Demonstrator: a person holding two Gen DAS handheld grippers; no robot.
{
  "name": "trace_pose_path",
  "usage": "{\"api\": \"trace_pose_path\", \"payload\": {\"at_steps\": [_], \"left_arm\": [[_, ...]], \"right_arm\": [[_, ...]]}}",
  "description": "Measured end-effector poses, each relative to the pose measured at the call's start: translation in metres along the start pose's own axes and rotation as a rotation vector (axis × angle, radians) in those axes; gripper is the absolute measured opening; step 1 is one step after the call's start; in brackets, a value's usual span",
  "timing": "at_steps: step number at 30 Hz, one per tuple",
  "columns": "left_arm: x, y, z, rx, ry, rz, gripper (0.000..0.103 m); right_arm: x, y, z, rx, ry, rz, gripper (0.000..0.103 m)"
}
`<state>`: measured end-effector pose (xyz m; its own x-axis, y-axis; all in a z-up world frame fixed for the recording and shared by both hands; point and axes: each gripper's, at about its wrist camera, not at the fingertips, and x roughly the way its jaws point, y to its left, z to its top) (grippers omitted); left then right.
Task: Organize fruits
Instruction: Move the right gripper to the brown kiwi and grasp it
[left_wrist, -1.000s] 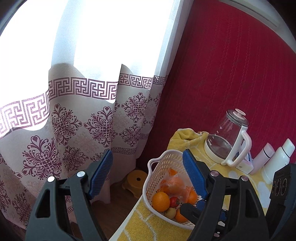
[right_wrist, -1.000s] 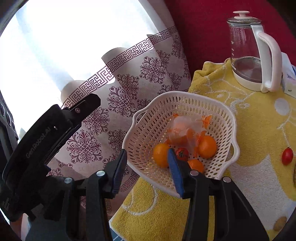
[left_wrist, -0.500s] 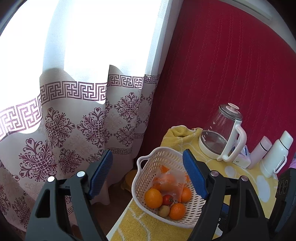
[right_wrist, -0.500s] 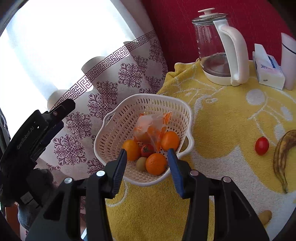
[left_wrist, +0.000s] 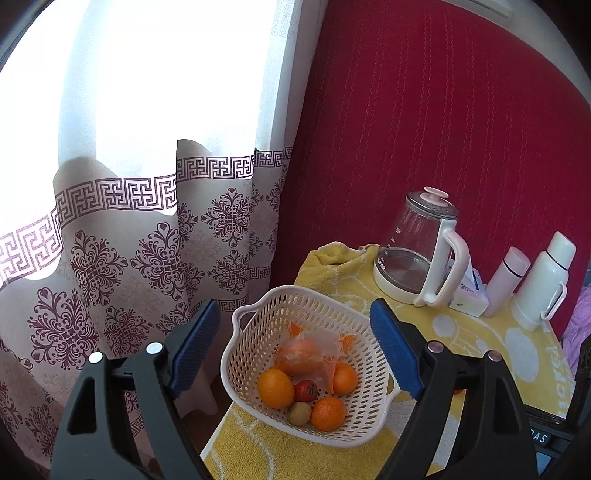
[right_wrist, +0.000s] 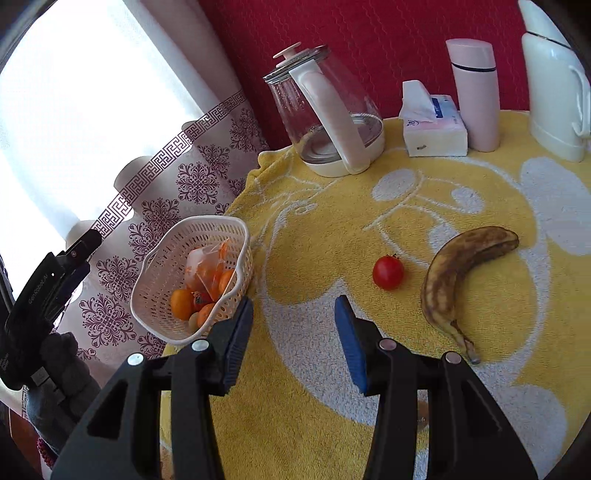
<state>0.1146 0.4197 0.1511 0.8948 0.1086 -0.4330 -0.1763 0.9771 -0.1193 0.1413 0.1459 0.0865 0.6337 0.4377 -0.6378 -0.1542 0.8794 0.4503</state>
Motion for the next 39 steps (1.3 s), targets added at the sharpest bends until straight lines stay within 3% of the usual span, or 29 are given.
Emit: {"api": "trace_pose_path", "payload": {"at_steps": [6, 9, 14, 19, 39], "left_arm": [[0.0, -0.021, -0.006, 0.057, 0.007, -0.022, 0.086], [0.0, -0.03, -0.008, 0.079, 0.009, -0.035, 0.094], [-0.001, -0.04, -0.013, 0.106, 0.012, -0.045, 0.094], [0.0, -0.049, -0.017, 0.133, 0.017, -0.051, 0.094], [0.005, -0.066, -0.026, 0.188, 0.035, -0.061, 0.094]], "right_arm": [[-0.011, -0.03, -0.012, 0.045, -0.005, -0.024, 0.047], [-0.015, -0.043, -0.022, 0.062, 0.005, -0.031, 0.047], [-0.021, -0.054, -0.04, 0.044, 0.024, -0.069, 0.047], [-0.024, -0.057, -0.055, -0.017, 0.024, -0.138, 0.047], [0.001, -0.039, -0.073, -0.163, 0.063, -0.257, 0.046]]}}
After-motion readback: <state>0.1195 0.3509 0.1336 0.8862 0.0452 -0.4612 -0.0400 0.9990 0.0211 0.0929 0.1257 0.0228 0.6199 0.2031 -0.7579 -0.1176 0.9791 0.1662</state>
